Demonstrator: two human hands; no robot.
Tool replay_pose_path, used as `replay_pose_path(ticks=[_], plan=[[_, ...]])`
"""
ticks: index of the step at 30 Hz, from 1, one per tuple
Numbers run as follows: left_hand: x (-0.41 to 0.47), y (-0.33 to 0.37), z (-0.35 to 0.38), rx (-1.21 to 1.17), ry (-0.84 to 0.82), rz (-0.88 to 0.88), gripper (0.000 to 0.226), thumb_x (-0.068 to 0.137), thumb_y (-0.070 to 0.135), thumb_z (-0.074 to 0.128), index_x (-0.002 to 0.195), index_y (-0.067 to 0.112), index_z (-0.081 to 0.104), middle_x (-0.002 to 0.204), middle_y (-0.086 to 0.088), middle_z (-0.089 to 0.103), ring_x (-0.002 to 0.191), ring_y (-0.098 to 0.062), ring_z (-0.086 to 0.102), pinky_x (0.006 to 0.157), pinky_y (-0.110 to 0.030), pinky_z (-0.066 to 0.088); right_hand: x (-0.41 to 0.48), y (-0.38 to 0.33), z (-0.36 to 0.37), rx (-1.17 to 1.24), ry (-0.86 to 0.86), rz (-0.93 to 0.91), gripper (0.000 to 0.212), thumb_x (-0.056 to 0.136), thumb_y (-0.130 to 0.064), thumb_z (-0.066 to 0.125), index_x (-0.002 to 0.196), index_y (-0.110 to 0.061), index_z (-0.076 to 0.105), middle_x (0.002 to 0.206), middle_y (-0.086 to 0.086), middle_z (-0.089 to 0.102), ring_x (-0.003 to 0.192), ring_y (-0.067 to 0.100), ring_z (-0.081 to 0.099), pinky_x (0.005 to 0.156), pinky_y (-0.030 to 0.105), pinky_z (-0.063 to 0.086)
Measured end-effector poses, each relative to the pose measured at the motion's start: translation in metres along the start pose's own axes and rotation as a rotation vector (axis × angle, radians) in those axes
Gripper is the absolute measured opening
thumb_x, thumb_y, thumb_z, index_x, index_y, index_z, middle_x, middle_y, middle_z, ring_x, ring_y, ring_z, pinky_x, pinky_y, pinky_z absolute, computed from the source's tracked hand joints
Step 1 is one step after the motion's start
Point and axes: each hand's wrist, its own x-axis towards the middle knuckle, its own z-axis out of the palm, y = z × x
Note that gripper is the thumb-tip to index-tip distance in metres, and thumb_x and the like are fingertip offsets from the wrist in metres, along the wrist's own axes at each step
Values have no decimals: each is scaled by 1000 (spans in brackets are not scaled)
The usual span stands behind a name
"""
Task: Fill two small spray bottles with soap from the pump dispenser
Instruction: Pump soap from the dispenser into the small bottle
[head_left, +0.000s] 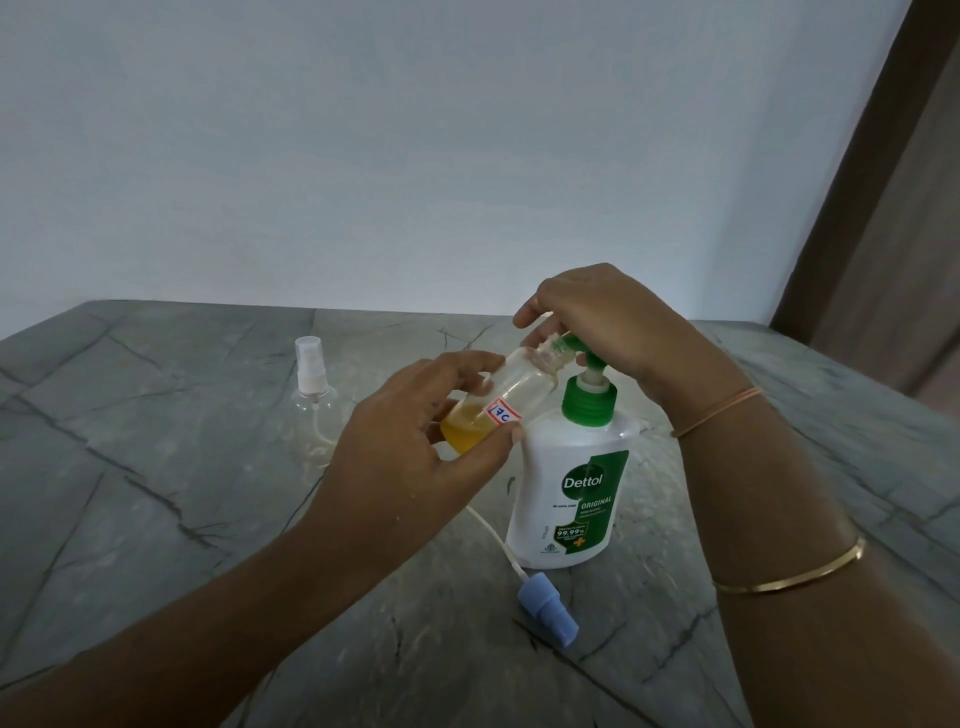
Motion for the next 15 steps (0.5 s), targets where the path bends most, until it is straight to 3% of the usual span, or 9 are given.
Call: replay_pose_path(ticks=[3,7,12,15], plan=[[0,-1,-1,4,7,-2,42,70,55,58,109,43,51,103,19,60,92,2,59,73,-8,49,-1,-1,0,-13,-11,3,27,91,-18,42,92,-12,68,94,1,68,62,9,57,56,20,39],[-1,-1,0,2,5,5,40,71,54,59,109,44,51,103,20,60,91,1,60,74,-10,50,-1,1,-3,-81,-84,81,33,93,-20,39,105,-5,66,70,-10,57,59,8,54,54,19,39],[-2,-1,1,17,-7,7,41,71,56,56,110,43,52,103,16,62,89,0,60,74,-12,51,-1,4,1,-81,-191,198,32,89,-23,43,113,-12,61,70,-1,68,83,23,60,84,39,48],[-3,0,1,-6,-19,-13,39,70,52,61,108,43,52,103,14,63,89,0,61,73,-12,51,-1,5,3,-95,-210,210,33,88,-24,43,114,-12,59,75,1,71,92,28,62,89,42,47]])
